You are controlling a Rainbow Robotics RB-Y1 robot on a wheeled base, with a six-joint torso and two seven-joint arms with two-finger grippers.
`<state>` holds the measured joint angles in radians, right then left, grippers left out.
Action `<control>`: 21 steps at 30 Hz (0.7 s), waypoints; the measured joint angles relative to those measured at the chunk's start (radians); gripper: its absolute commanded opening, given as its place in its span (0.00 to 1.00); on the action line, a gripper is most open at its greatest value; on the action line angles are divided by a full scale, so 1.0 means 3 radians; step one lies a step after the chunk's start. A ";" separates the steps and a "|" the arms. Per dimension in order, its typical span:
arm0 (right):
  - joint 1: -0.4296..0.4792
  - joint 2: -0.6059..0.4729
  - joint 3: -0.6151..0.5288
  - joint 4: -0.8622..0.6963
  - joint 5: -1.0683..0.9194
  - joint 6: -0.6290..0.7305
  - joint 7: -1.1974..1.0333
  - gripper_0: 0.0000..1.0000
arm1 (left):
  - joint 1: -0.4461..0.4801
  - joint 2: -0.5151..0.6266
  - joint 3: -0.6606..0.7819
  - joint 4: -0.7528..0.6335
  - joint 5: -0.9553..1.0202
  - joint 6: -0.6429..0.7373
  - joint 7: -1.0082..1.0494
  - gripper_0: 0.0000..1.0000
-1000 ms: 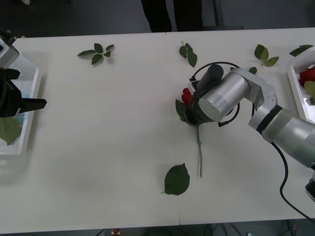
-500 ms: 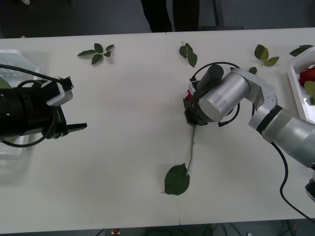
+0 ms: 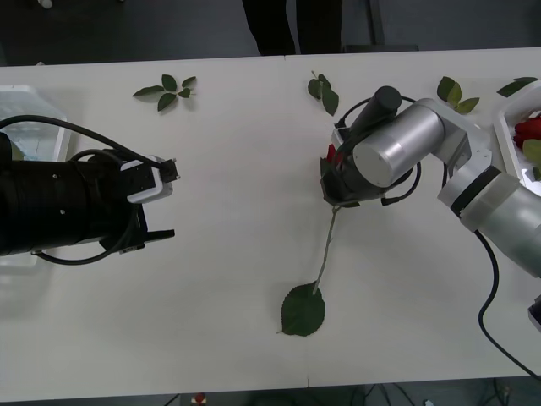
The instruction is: Place the red flowers into the right box and the blue flowers into the left box. If a person shows an open palm, hand one flower to the person first, then continue sorting.
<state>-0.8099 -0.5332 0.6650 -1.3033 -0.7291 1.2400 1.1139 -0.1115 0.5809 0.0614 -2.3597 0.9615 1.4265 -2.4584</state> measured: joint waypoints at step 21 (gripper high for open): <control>-0.0038 -0.1507 -0.1235 -0.0035 0.0327 0.0717 0.2022 0.00 | 0.0350 -0.0047 0.0243 0.1782 0.3224 -0.0416 -0.0914 1.00</control>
<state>-0.8212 -0.9852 0.2946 -1.3139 -0.6311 1.4550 1.7205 -0.0064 0.5669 0.1342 -1.8251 1.9287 1.3018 -2.7327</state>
